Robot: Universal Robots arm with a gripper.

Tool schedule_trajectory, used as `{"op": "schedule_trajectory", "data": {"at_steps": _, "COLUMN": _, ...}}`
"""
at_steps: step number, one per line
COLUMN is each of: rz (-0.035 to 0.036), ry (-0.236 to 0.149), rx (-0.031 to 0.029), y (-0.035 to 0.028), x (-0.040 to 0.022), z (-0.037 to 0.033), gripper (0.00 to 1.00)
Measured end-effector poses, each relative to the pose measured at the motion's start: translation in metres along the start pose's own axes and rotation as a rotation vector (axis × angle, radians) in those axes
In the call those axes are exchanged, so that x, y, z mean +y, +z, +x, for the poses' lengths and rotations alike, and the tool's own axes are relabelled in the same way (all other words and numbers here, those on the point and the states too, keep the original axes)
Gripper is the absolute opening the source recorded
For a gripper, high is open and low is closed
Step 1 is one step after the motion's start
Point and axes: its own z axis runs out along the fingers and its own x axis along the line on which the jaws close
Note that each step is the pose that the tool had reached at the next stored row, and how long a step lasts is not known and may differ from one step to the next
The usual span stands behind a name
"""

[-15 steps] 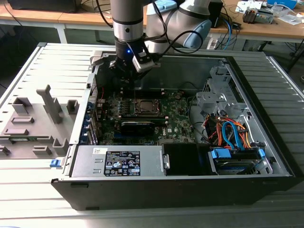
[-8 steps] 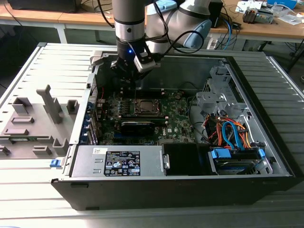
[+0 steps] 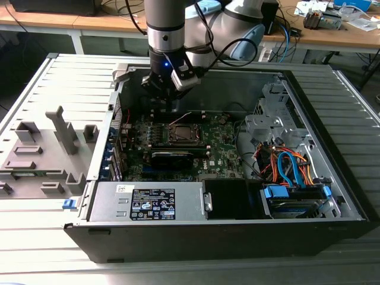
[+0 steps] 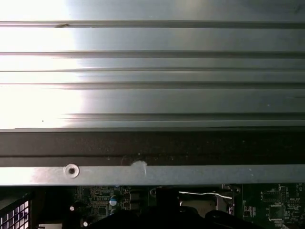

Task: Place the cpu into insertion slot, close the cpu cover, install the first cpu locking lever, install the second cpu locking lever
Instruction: 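Install the first cpu locking lever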

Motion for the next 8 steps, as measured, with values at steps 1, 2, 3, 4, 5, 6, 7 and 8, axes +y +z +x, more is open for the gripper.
{"op": "schedule_trajectory", "data": {"at_steps": 1, "rz": 0.0, "ry": 0.0, "rx": -0.0001, "y": 0.0001, "x": 0.0, "z": -0.0011, "gripper": 0.11}}
{"op": "schedule_trajectory", "data": {"at_steps": 2, "rz": 0.0, "ry": 0.0, "rx": -0.0001, "y": 0.0001, "x": 0.0, "z": -0.002, "gripper": 0.11}}
{"op": "schedule_trajectory", "data": {"at_steps": 3, "rz": -0.0001, "ry": 0.0, "rx": -0.0001, "y": 0.0002, "x": 0.0, "z": -0.0029, "gripper": 0.11}}
{"op": "schedule_trajectory", "data": {"at_steps": 4, "rz": -0.0001, "ry": 0.0, "rx": 0.0, "y": 0.0002, "x": 0.0, "z": -0.0045, "gripper": 0.11}}
{"op": "schedule_trajectory", "data": {"at_steps": 5, "rz": 0.0, "ry": 0.0, "rx": -0.0001, "y": 0.0002, "x": 0.0, "z": -0.0054, "gripper": 0.11}}
{"op": "schedule_trajectory", "data": {"at_steps": 6, "rz": -0.0001, "ry": 0.0, "rx": -0.0001, "y": 0.0003, "x": 0.0, "z": -0.0061, "gripper": 0.11}}
{"op": "schedule_trajectory", "data": {"at_steps": 7, "rz": -0.0001, "ry": 0.0, "rx": -0.0001, "y": 0.0003, "x": 0.0, "z": -0.0076, "gripper": 0.11}}
{"op": "schedule_trajectory", "data": {"at_steps": 8, "rz": -0.0001, "ry": 0.0, "rx": -0.0001, "y": 0.0003, "x": 0.0, "z": -0.0081, "gripper": 0.11}}
